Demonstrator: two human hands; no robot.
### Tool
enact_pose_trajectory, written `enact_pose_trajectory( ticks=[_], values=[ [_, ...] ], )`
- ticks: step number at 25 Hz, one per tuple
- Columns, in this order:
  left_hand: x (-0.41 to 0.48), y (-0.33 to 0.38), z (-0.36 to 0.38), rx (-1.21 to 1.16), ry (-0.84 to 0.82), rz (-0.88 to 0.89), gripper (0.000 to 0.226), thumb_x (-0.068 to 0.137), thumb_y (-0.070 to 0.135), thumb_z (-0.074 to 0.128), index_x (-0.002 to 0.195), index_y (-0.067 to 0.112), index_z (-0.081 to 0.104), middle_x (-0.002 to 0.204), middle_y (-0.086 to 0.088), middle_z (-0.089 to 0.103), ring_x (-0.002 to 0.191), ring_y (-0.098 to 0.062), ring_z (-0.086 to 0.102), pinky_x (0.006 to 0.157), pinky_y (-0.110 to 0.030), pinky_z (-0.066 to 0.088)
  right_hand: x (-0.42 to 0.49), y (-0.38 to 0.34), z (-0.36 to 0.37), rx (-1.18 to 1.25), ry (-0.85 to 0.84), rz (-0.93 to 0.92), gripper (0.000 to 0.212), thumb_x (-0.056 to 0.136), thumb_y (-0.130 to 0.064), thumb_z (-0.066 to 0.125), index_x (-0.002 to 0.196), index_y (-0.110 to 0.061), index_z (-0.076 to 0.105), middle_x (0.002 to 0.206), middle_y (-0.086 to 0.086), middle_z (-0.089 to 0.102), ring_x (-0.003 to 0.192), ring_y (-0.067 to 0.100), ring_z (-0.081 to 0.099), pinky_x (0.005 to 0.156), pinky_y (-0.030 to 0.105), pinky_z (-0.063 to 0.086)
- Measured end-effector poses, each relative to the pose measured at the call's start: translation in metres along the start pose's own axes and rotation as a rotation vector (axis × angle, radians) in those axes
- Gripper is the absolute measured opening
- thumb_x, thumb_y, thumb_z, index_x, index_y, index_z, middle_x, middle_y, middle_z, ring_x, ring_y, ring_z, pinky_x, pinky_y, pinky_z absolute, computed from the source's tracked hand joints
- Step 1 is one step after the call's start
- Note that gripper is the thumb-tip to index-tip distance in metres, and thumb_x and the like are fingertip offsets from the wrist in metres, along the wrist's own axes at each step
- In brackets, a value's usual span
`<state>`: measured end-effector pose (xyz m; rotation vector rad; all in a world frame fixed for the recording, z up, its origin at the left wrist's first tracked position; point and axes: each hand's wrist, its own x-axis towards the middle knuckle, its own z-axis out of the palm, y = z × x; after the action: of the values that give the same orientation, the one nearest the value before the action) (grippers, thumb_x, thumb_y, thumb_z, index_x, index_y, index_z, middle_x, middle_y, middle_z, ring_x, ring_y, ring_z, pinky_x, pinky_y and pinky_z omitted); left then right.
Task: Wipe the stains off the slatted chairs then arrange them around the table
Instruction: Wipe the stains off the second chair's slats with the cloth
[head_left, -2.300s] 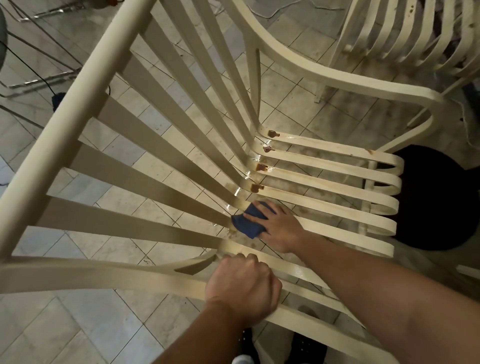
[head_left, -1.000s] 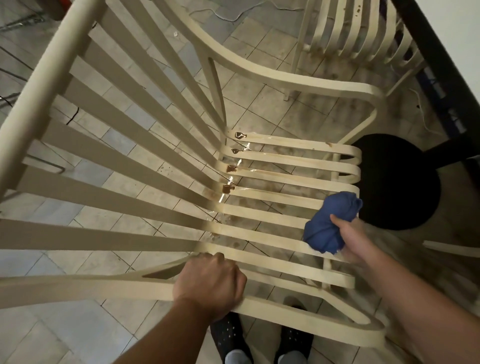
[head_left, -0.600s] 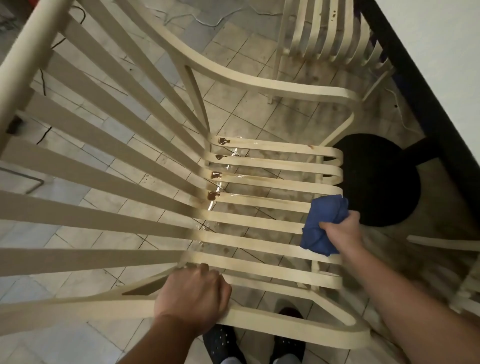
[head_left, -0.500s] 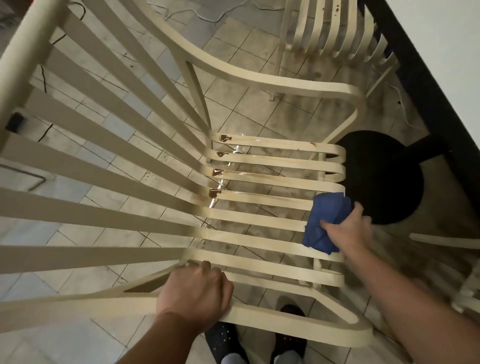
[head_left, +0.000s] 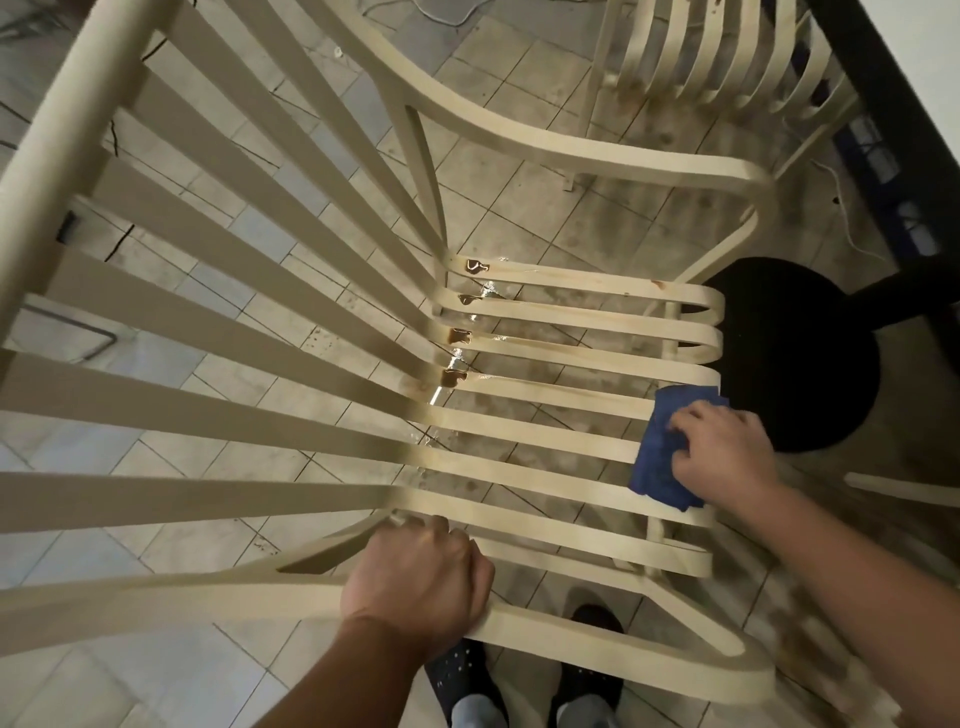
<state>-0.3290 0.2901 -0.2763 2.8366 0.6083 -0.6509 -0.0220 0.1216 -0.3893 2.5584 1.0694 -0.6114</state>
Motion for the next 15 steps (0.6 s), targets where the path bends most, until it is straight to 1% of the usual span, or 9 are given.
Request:
enact_pose_trajectory(
  ticks=[1, 3, 4, 6, 8, 9, 11, 13, 15],
  values=[
    [0.0, 0.0, -0.001, -0.007, -0.014, -0.002, 0.043, 0.083, 0.04, 0.046, 0.045, 0.02, 0.053, 0.049, -0.002, 0.05, 0.037, -0.022, 0.046, 0.043, -0.027, 0.028, 0.001, 0.002, -0.005, 0.032, 0.013, 0.032, 0.021, 0.097, -0.034, 0.054, 0.115, -0.029, 0.063, 0.109, -0.004, 0.062, 0.097, 0.016, 0.06, 0.095, 0.037, 0.048],
    [-0.001, 0.001, -0.003, -0.009, -0.051, 0.01, 0.045, 0.085, 0.041, 0.043, 0.048, 0.019, 0.055, 0.052, -0.002, 0.053, 0.04, -0.022, 0.049, 0.043, -0.028, 0.031, 0.004, 0.005, -0.006, 0.118, 0.076, 0.092, 0.024, 0.101, -0.038, 0.049, 0.11, -0.022, 0.064, 0.095, -0.001, 0.064, 0.083, 0.017, 0.061, 0.082, 0.038, 0.054],
    [-0.001, 0.001, -0.003, -0.009, -0.06, 0.018, 0.046, 0.088, 0.042, 0.04, 0.052, 0.019, 0.058, 0.056, -0.003, 0.055, 0.044, -0.023, 0.051, 0.045, -0.03, 0.033, 0.005, 0.006, 0.0, 0.144, 0.15, 0.089, 0.029, 0.101, -0.04, 0.049, 0.117, -0.02, 0.063, 0.103, 0.002, 0.065, 0.089, 0.019, 0.062, 0.083, 0.039, 0.055],
    [0.0, 0.0, -0.003, -0.018, -0.08, 0.01, 0.047, 0.089, 0.043, 0.039, 0.054, 0.018, 0.06, 0.058, -0.004, 0.058, 0.047, -0.024, 0.053, 0.046, -0.03, 0.036, 0.006, 0.007, 0.019, 0.132, 0.218, 0.046, 0.048, 0.102, -0.044, 0.047, 0.14, -0.017, 0.054, 0.134, 0.009, 0.058, 0.118, 0.027, 0.058, 0.1, 0.044, 0.05],
    [0.0, 0.001, -0.007, -0.032, -0.106, -0.006, 0.046, 0.087, 0.042, 0.041, 0.054, 0.018, 0.06, 0.057, -0.005, 0.059, 0.045, -0.025, 0.054, 0.045, -0.03, 0.039, 0.002, 0.003, 0.044, 0.041, 0.155, -0.031, 0.063, 0.105, -0.049, 0.031, 0.158, -0.014, 0.031, 0.161, 0.01, 0.035, 0.148, 0.031, 0.034, 0.12, 0.049, 0.03],
    [-0.001, 0.001, -0.01, -0.04, -0.128, -0.007, 0.048, 0.089, 0.043, 0.036, 0.059, 0.018, 0.063, 0.063, -0.006, 0.062, 0.051, -0.026, 0.057, 0.048, -0.032, 0.041, 0.001, 0.0, 0.055, 0.027, 0.131, -0.054, 0.068, 0.106, -0.05, 0.021, 0.161, -0.012, 0.02, 0.167, 0.011, 0.023, 0.154, 0.031, 0.021, 0.124, 0.051, 0.021],
    [-0.003, 0.001, -0.012, -0.03, -0.052, -0.005, 0.055, 0.096, 0.045, 0.023, 0.08, 0.017, 0.069, 0.084, -0.007, 0.067, 0.072, -0.028, 0.064, 0.06, -0.035, 0.039, 0.0, -0.008, 0.066, 0.053, 0.119, -0.042, 0.07, 0.104, -0.049, 0.011, 0.162, -0.009, 0.008, 0.169, 0.013, 0.012, 0.156, 0.032, 0.01, 0.125, 0.054, 0.014],
    [-0.004, 0.001, -0.011, -0.021, -0.051, -0.018, 0.055, 0.101, 0.045, 0.021, 0.093, 0.018, 0.068, 0.097, -0.008, 0.066, 0.085, -0.028, 0.063, 0.066, -0.036, 0.036, 0.002, -0.02, 0.067, 0.075, 0.126, -0.039, 0.069, 0.105, -0.047, 0.011, 0.161, -0.007, 0.008, 0.169, 0.014, 0.01, 0.156, 0.033, 0.009, 0.125, 0.056, 0.014],
    [-0.004, 0.002, -0.012, -0.012, -0.07, -0.016, 0.053, 0.102, 0.045, 0.023, 0.095, 0.018, 0.067, 0.101, -0.007, 0.066, 0.087, -0.028, 0.063, 0.068, -0.036, 0.037, 0.005, -0.037, 0.064, 0.099, 0.135, -0.059, 0.069, 0.105, -0.046, 0.01, 0.162, -0.006, 0.01, 0.17, 0.015, 0.01, 0.157, 0.033, 0.007, 0.125, 0.056, 0.014]
  ],
)
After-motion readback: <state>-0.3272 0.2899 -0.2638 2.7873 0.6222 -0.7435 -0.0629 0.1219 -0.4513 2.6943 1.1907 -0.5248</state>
